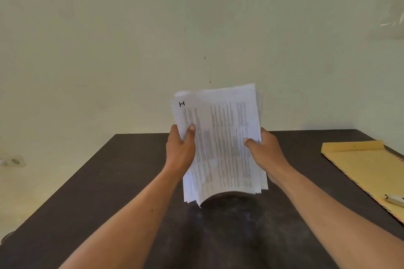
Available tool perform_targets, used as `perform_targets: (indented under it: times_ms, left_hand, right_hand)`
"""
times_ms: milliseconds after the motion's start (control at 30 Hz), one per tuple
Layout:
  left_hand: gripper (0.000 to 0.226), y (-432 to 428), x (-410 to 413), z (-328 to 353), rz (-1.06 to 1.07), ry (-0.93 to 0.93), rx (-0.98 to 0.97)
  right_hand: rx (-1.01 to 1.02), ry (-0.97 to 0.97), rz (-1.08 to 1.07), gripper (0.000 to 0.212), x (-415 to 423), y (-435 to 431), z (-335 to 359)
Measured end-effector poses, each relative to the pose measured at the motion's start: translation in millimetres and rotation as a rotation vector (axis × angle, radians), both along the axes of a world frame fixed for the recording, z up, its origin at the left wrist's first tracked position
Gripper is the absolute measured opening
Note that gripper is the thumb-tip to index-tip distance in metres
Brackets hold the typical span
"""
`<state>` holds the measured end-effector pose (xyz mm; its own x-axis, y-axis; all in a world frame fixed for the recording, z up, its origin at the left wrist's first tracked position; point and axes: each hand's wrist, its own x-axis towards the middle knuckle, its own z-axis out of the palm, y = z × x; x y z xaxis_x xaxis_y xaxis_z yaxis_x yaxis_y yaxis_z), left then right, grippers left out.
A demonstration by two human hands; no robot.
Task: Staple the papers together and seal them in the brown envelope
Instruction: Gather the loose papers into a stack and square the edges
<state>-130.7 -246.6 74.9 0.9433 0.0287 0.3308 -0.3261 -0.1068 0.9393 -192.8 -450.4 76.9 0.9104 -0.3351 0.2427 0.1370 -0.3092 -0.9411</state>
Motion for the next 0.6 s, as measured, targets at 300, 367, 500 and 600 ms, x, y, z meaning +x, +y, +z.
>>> perform_targets:
  times_ms: [300,367,500,600]
  left_hand:
    - [0.03,-15.8,-13.7,-14.4,0.143,-0.005,-0.031]
    - [0.029,-16.4,-12.7,-15.4,0.14,-0.014,0.023]
    - [0.026,-17.8,-15.5,-24.6,0.136,-0.007,0.04]
    - [0.022,-21.1,-19.1,-22.3,0.114,-0.02,-0.018]
  right_hand:
    - [0.154,-0.112,-0.161,0.018,-4.2,7.4,-18.3]
    - [0.125,-0.109,-0.156,0.015,-4.9,4.9,-18.8]
    - [0.13,-0.075,-0.188,0.014,-6.8,1.0,-31.0]
    - [0.175,-0.126,-0.246,0.015,-5.8,0.3,-28.8]
